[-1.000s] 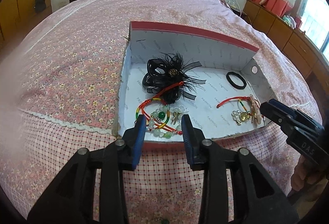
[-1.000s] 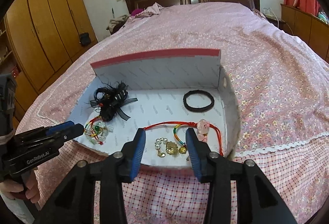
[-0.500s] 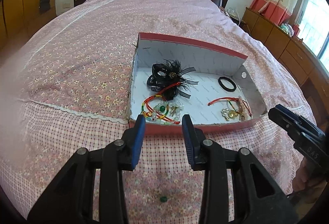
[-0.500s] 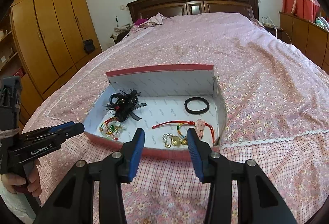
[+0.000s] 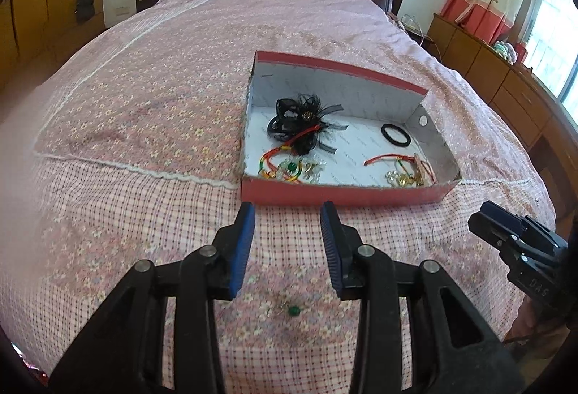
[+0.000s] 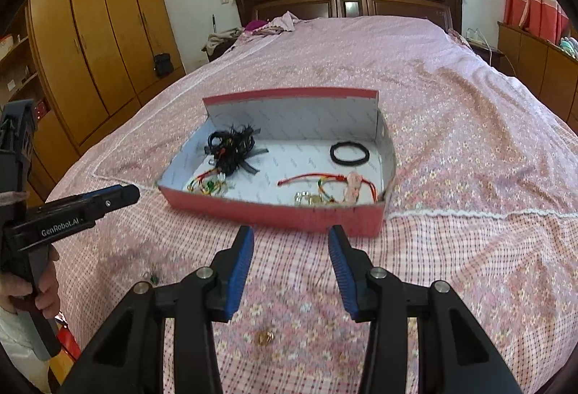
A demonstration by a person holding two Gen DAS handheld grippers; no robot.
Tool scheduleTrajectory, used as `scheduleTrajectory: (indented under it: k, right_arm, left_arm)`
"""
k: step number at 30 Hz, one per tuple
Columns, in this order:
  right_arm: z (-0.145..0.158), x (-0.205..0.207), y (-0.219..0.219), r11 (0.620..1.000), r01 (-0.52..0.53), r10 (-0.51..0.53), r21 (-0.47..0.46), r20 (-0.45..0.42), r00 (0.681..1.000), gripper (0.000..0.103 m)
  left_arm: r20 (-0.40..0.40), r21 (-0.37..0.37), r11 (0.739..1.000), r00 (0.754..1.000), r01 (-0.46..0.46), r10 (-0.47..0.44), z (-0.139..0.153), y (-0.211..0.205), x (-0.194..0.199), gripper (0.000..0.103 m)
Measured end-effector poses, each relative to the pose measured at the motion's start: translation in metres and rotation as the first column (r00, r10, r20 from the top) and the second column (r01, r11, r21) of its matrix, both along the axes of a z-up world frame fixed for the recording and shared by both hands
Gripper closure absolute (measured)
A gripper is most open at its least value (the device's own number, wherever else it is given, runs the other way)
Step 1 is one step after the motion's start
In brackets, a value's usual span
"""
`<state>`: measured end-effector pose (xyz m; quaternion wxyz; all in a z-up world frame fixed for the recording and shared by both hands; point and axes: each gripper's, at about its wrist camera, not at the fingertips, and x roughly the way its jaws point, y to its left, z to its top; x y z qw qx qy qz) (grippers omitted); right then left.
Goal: Organize jewelry
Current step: 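Withdraw both tools and move them over another green bead charm and gold charm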
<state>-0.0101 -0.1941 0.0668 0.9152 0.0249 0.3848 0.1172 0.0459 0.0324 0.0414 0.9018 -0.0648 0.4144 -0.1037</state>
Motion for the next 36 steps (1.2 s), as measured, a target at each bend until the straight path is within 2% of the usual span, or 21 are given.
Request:
scheduleTrajectory:
  k: [12,29,36]
  right_arm:
    - [-0.022,-0.024,-0.003,1.0,0.005,-0.004,0.017,-0.053,0.999,0.057]
    - [-0.057,-0.041,0.014,0.997,-0.082,0.08,-0.012,-0.108,0.991,0.057]
    - [-0.069,-0.037,0.019,0.995,-0.099,0.095,-0.02,-0.133,0.986,0.063]
  left_arm:
    - [-0.052,-0.007,1.0,0.999,0.003,-0.003,-0.018,0.005,-0.02,0.074]
    - [-0.09,-0.015,1.0,0.996,0.019,-0.02,-0.038,0.001,-0.031,0.074]
    - [-0.101,-0.017,1.0,0.995,0.016,-0.018,-0.044,0.002,-0.034,0.074]
